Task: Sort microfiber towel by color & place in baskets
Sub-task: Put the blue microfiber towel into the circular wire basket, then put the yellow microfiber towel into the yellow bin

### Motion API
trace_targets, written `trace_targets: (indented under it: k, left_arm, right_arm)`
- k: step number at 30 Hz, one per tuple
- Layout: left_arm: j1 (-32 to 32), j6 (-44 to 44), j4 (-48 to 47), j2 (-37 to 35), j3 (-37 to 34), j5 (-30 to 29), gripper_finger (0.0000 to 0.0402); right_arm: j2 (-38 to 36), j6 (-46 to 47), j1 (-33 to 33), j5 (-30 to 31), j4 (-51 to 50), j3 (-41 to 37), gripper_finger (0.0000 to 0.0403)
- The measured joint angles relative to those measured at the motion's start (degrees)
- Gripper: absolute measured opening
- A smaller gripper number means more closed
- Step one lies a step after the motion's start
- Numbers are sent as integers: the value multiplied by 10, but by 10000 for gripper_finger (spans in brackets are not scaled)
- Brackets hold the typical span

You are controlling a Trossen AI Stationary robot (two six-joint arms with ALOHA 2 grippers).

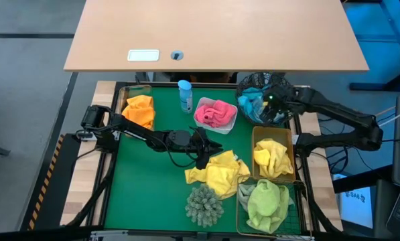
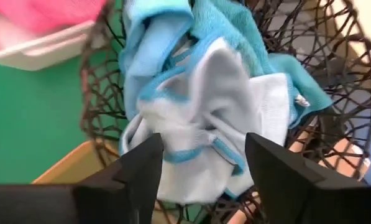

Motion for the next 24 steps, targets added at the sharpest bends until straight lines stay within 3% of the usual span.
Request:
trace_targets:
  k: [5, 13, 24]
  left_arm:
    - [0, 5, 0, 0, 0, 0, 89]
    - [0, 57, -6, -17, 0, 8, 89]
    - [0, 125, -140, -111, 0, 16, 89]
  right_arm:
    - [0, 7, 0, -66, -29, 73, 234]
    - [-2, 32, 30, -284, 39, 91, 234]
    - [4, 65, 241, -293, 228, 18, 234]
